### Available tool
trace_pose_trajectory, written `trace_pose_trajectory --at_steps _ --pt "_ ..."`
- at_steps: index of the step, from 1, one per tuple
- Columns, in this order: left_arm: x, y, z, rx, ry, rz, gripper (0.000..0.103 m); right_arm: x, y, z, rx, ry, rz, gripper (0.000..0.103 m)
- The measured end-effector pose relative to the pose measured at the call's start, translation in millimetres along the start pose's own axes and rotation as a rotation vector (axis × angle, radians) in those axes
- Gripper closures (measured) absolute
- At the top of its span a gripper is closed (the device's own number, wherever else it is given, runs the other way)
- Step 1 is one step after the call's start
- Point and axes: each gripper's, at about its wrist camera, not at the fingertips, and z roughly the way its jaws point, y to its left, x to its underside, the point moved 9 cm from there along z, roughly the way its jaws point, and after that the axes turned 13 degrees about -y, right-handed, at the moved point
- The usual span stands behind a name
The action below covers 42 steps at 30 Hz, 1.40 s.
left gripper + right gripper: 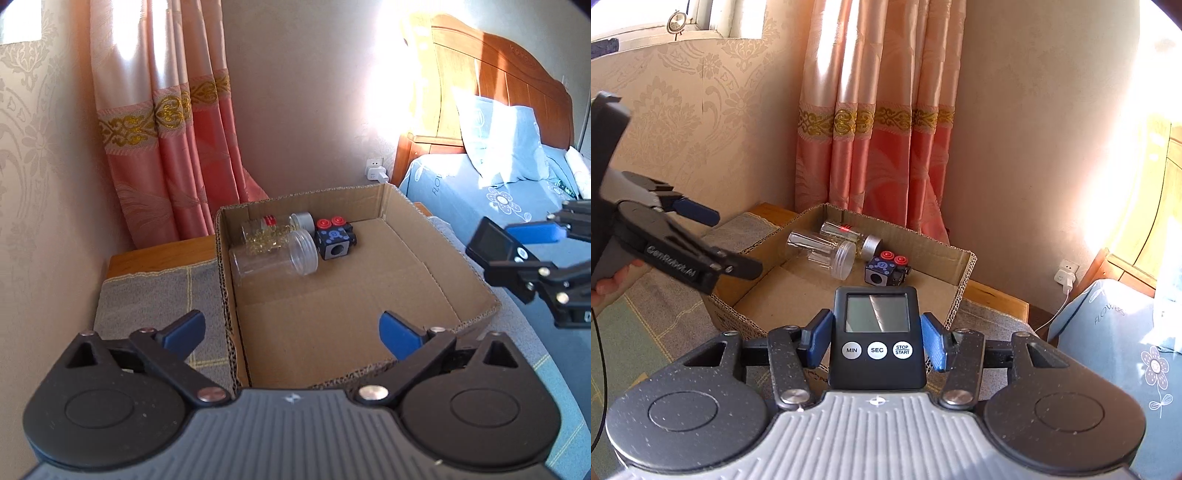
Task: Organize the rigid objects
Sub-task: 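Carry the clear jar into the box with the left gripper and release, then lower the black timer into the box and open the right gripper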
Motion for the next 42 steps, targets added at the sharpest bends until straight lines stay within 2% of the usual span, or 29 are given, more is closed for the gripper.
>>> trace_pose_trajectory --at_steps 7,10,13,17,18,19,20,21,28,34,42 --pt "40 0 -42 -0.001 0.025 -0.031 0.002 -5 -4 41 0.005 0.044 0.040 0.046" --pt "49 -1 -56 0.012 0.009 -0.064 0.002 -9 -10 59 0.019 0.065 0.057 0.046" --pt "54 1 -68 -0.019 -0.013 -0.066 0.002 -12 -17 75 0.039 0.083 0.082 0.046" --pt "59 2 -75 -0.022 -0.017 -0.063 0.002 -19 -32 99 0.100 0.083 0.123 0.045" --pt "60 2 -76 -0.022 -0.019 -0.063 0.002 -20 -35 102 0.114 0.082 0.135 0.031" --pt "61 2 -78 -0.022 -0.021 -0.062 0.002 -21 -38 104 0.126 0.081 0.145 0.009" --pt "62 3 -78 -0.024 -0.021 -0.062 0.002 -23 -41 104 0.136 0.064 0.159 0.001" --pt "63 4 -79 -0.028 -0.019 -0.061 0.002 -25 -42 101 0.137 0.041 0.168 0.000" --pt "72 14 -81 -0.066 -0.012 -0.065 0.002 -12 -35 75 0.181 0.083 0.173 0.000" --pt "81 16 -86 -0.100 -0.001 -0.057 0.002 9 -21 45 0.179 0.115 0.198 0.000" --pt "93 13 -92 -0.128 0.012 -0.039 0.002 64 9 2 0.205 0.165 0.252 0.000"
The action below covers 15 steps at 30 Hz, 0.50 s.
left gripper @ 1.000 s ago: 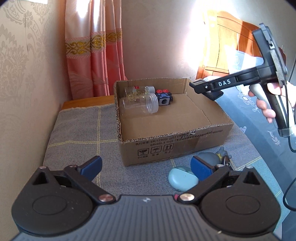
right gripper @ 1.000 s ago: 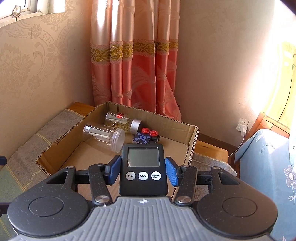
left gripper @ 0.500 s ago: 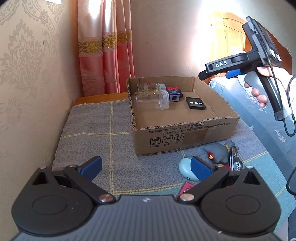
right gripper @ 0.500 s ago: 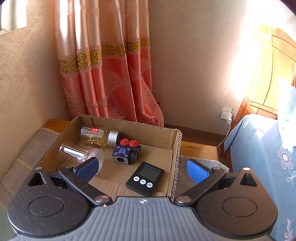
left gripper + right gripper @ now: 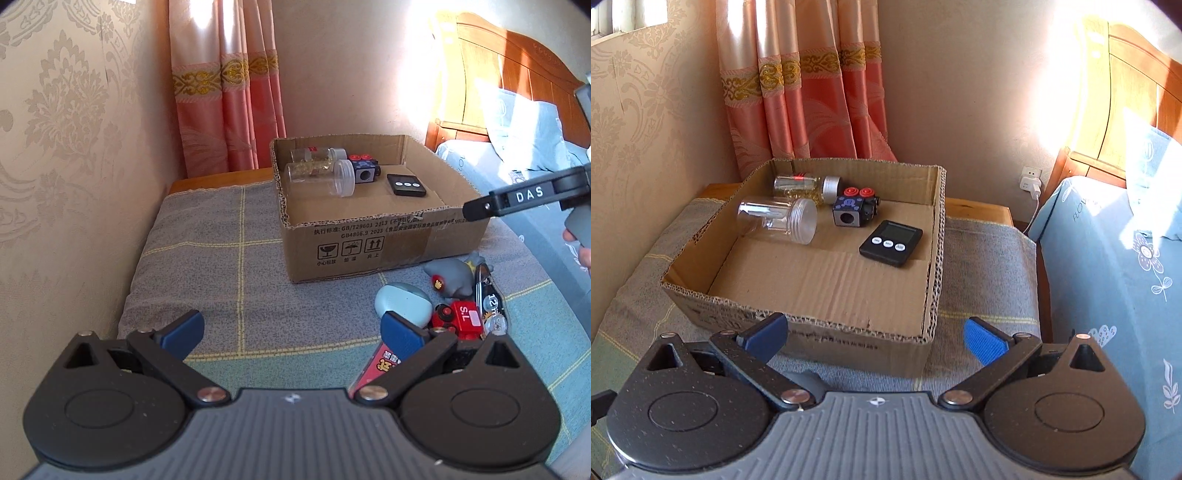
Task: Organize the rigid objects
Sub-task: 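Lower the black timer into the box and open the right gripper, then move the left tool to the white swab bottle while the right tool approaches the correction tape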
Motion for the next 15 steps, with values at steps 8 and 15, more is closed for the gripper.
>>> trace_pose_trajectory --at_steps 8,15 --pt "8 -5 -1 0.001 0.014 0.003 0.002 63 5 -9 0.010 0.093 0.068 0.000" --pt "13 -11 -2 0.006 0.027 0.010 0.002 76 1 1 0.036 0.107 0.094 0.000"
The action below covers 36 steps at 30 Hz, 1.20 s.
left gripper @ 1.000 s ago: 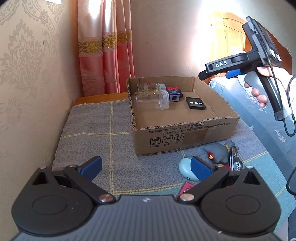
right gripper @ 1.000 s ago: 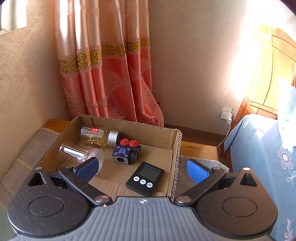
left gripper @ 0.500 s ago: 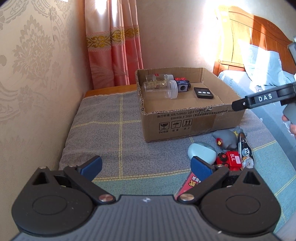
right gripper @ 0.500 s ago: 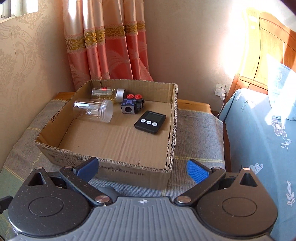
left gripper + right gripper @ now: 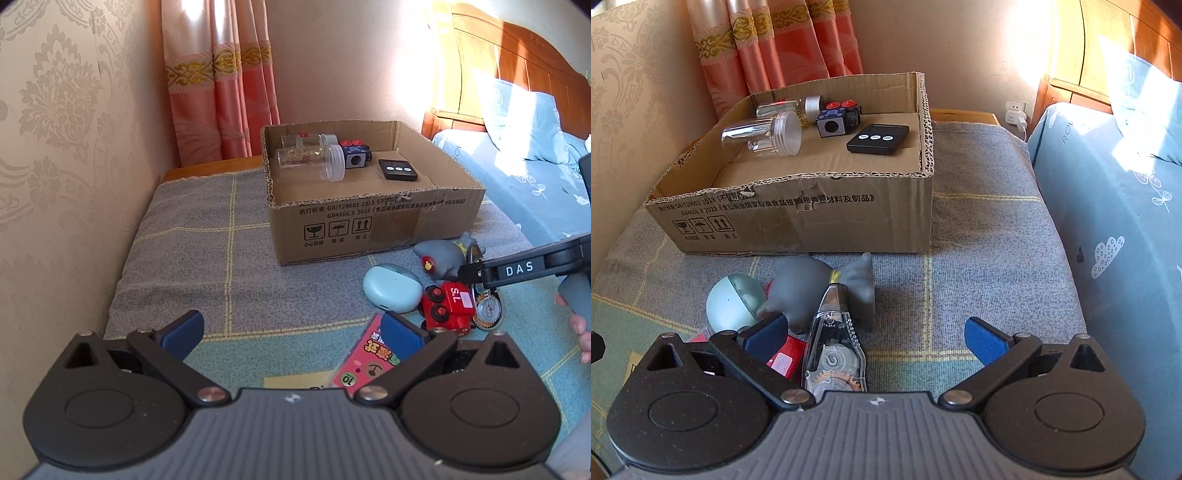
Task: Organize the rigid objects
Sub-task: 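Move the left tool to the white swab bottle while the right tool approaches the correction tape, then close the left gripper on the white medical swab bottle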
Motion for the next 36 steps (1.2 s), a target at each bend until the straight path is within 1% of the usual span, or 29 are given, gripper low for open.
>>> trace_pose_trajectory --at_steps 2,10,13,16,19,20,21,23,25,28,33,36 --pt "2 0 0 -0.002 0.006 0.000 0.002 3 -2 -1 -0.002 0.002 0.002 0.000" --pt "3 2 1 -0.003 0.010 0.000 0.002 20 -25 -15 0.062 0.023 -0.056 0.000" --pt "4 0 1 0.003 0.010 0.003 0.002 29 -27 -22 0.031 0.028 -0.061 0.000" --pt "5 -5 -1 0.017 0.012 0.022 0.002 40 -21 -26 -0.032 0.040 -0.073 0.000" --pt "5 -14 -4 0.044 0.010 0.053 0.002 53 -11 -24 -0.043 0.056 -0.128 0.000" --pt "5 -17 -6 0.057 0.009 0.062 0.002 55 -9 -25 -0.026 0.041 -0.164 0.000" --pt "5 -20 -7 0.073 0.008 0.072 0.002 56 -8 -27 -0.025 0.023 -0.172 0.000" --pt "6 -27 -12 0.111 0.008 0.089 0.002 56 -14 -27 -0.016 0.021 -0.147 0.000" --pt "7 -35 -17 0.160 0.005 0.099 0.002 53 -28 -26 0.024 0.008 -0.114 0.000" --pt "11 -51 -23 0.254 0.019 0.117 0.002 54 -46 -28 0.058 -0.012 -0.082 0.000" --pt "25 -81 -27 0.383 0.066 0.181 0.002 58 -51 -32 0.057 -0.041 -0.082 0.000" --pt "35 -95 -29 0.429 0.091 0.233 0.002 58 -51 -33 0.054 -0.047 -0.082 0.000"
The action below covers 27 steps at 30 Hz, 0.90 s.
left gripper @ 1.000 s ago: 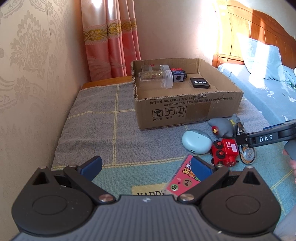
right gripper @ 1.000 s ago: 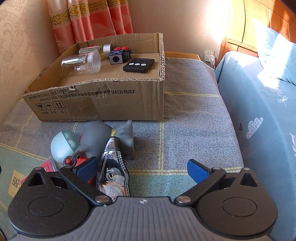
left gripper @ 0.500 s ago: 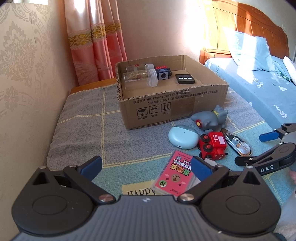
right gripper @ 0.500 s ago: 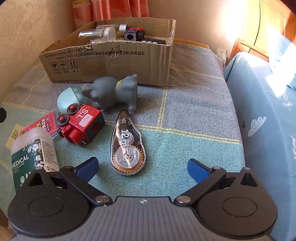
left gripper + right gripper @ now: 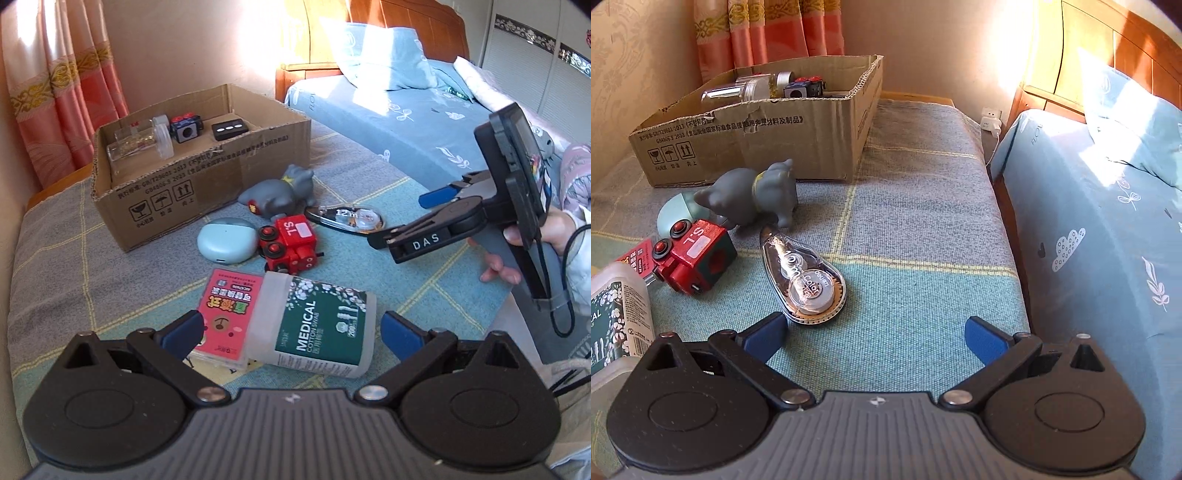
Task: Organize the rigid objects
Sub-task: 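Close the left gripper on the white medical swab bottle, then lift the swab bottle with the left gripper while the right gripper grasps the correction tape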
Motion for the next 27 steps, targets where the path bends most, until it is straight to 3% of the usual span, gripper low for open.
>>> trace_pose_trajectory --at_steps 8,13,19,23,27 --pt "13 -11 25 0.014 0.069 0.091 0.005 1 -1 -1 -0.027 -0.017 -0.017 0.000" --pt "13 -14 35 0.021 0.080 0.145 0.017 1 -1 -2 -0.036 -0.022 -0.025 0.000" --pt "10 -16 40 0.029 0.068 0.111 0.020 -1 -5 1 -0.046 -0.022 -0.032 0.000" --pt "8 -18 44 0.019 0.059 0.086 0.020 -6 -19 9 0.019 -0.017 0.017 0.000" --pt "8 -20 46 0.013 0.052 0.081 0.020 -6 -19 10 0.027 -0.020 0.020 0.000"
